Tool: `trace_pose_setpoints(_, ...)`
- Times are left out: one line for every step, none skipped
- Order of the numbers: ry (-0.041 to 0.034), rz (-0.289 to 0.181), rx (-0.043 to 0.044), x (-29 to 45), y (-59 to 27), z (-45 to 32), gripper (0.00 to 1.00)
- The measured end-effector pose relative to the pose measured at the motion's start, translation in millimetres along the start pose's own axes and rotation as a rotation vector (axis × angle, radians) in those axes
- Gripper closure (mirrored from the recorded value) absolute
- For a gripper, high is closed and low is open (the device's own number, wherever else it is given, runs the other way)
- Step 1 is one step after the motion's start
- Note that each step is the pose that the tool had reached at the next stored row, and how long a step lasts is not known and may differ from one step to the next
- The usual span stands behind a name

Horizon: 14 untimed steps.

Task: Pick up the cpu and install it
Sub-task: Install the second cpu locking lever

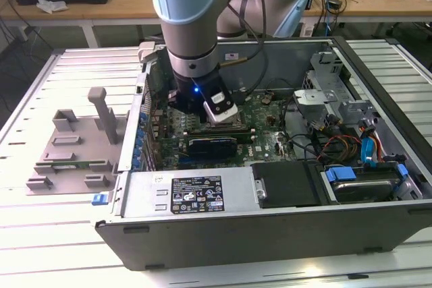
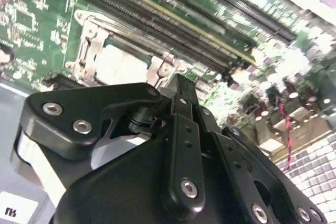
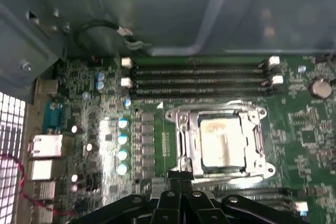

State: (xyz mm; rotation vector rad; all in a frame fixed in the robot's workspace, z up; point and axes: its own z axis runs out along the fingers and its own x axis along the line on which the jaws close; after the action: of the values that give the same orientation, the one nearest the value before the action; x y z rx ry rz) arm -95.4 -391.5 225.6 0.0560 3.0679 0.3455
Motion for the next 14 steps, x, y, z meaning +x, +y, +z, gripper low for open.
trace_pose_setpoints(-0.0002, 0.000, 0.0045, -0.5, 0.0, 0.1, 0.89)
trace_pose_setpoints(-0.0004, 0.001, 0.0055, -1.7, 0.1, 0.2, 0.89)
trace_pose_setpoints(-0.0004, 0.001, 0.0058, -3.5, 0.1, 0.2, 0.89)
trace_pose_setpoints(-0.0004, 0.001, 0.0060, -9.3, 0.3, 0.6, 0.89)
trace_pose_setpoints(-0.0003, 0.002, 0.0059, -12.1, 0.4, 0.7, 0.89)
trace_pose_setpoints(-0.0002, 0.002, 0.0060, -15.4, 0.5, 0.9, 0.89)
trace_pose_setpoints(-0.0002, 0.002, 0.0060, -20.0, 0.6, 1.2, 0.89)
trace_pose_setpoints(-0.0001, 0.001, 0.0060, -22.5, 0.7, 1.3, 0.89)
trace_pose_setpoints(-0.0002, 0.002, 0.0060, -28.4, 0.9, 1.7, 0.89)
trace_pose_setpoints(-0.0001, 0.002, 0.0060, -36.4, 1.1, 2.1, 0.89)
trace_pose_setpoints(-0.0001, 0.002, 0.0060, -39.5, 1.2, 2.3, 0.89)
trace_pose_setpoints(-0.0001, 0.002, 0.0060, -41.4, 1.5, 2.5, 0.89)
trace_pose_setpoints(-0.0001, 0.002, 0.0060, -42.6, 2.7, 2.9, 0.89)
trace_pose_setpoints(-0.0002, 0.002, 0.0061, -43.0, 4.3, 3.3, 0.89)
